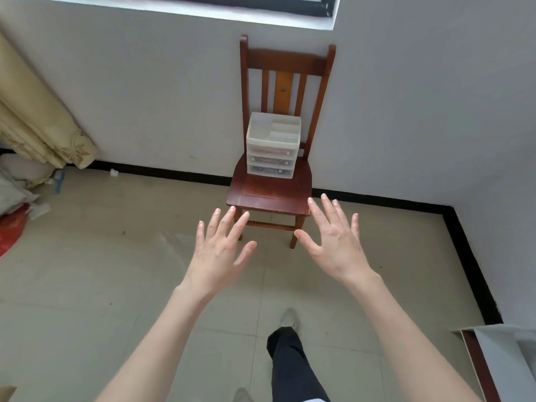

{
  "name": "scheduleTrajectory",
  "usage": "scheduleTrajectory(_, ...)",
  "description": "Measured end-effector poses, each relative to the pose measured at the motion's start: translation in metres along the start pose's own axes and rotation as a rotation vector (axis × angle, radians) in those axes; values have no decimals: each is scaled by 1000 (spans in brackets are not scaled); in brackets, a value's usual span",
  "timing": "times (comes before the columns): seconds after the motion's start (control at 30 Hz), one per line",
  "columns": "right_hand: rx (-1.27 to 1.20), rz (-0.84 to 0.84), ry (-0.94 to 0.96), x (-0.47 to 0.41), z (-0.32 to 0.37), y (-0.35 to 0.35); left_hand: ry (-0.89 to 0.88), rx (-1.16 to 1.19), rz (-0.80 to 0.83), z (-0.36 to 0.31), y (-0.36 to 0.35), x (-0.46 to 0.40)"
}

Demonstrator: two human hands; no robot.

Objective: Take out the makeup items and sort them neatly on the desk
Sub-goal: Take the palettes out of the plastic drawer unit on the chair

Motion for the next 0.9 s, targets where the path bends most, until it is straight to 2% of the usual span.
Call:
scheduleTrajectory(0.23, -1, 55, 24, -169, -7, -13, 67, -11, 41, 51, -29, -142)
scheduleTrajectory(0.57, 93, 148, 99, -392, -15, 8, 129, 129, 123, 77, -59, -353)
scheduleTrajectory(0.77, 189, 196, 160, -502, -13, -37, 177, 138, 199, 125, -110, -435)
scheduleTrajectory(0.9, 255, 264, 145, -554, -23, -87, 284, 305, 217, 159, -165, -466)
Point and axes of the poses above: each hand's wrist, its own x-axis away from the middle knuckle, its own y-axis out of the back of the hand, z = x × y, the point moved 3 cm from there along -x, towards the middle knuckle, and after that the axes turned 12 degrees about -y, right-handed, at the moved point
